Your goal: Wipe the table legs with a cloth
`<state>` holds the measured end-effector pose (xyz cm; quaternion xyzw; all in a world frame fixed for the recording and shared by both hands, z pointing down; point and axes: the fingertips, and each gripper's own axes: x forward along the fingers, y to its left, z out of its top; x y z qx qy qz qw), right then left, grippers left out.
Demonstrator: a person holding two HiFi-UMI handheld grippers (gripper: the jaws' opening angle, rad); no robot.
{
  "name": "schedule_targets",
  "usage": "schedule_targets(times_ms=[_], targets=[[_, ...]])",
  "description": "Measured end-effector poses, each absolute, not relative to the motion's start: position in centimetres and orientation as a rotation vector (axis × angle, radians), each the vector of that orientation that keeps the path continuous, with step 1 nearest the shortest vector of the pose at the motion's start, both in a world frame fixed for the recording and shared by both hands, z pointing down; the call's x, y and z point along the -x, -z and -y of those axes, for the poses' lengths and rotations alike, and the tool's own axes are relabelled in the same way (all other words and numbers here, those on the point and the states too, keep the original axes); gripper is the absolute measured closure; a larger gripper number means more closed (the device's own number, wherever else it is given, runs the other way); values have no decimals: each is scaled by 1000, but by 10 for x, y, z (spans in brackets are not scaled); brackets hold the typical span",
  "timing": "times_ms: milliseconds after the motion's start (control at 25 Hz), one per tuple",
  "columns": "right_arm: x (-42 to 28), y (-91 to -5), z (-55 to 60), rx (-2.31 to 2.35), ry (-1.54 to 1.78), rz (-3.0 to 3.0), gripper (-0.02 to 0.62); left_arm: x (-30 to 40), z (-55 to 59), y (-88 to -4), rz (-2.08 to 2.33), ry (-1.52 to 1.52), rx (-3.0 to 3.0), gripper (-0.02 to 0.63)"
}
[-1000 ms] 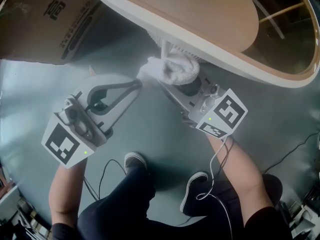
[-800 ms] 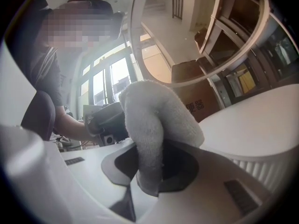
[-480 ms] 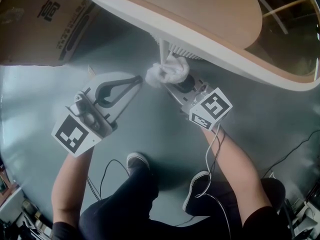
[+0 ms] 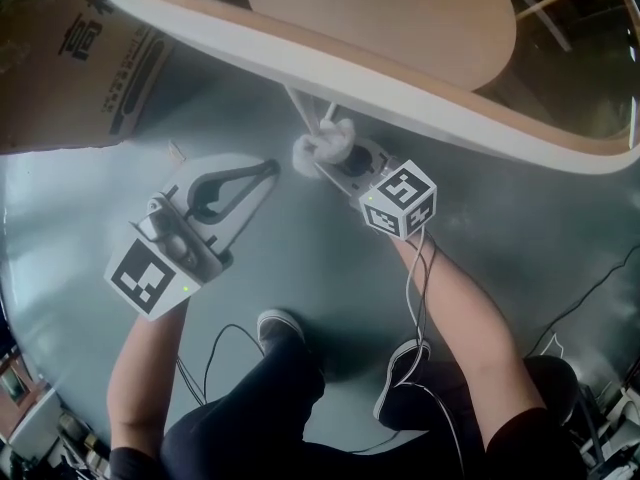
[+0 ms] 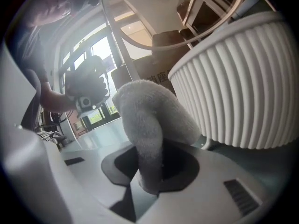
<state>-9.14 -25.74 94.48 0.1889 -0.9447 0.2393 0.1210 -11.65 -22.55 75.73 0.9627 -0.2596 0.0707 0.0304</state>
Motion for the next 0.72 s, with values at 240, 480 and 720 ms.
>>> schedule_targets(times_ms=[240,480,720], targets=[[91,-985,261,-520,-738,2630,513,116,225,-756,800,-220,-2971,601],[86,-940,246,-496,-672,2655,514,114,221,-746,824,-202,-2972,601],[33,-758,281,-797,-303,2963,514,118,228,-724,924,-164,-2966,601]])
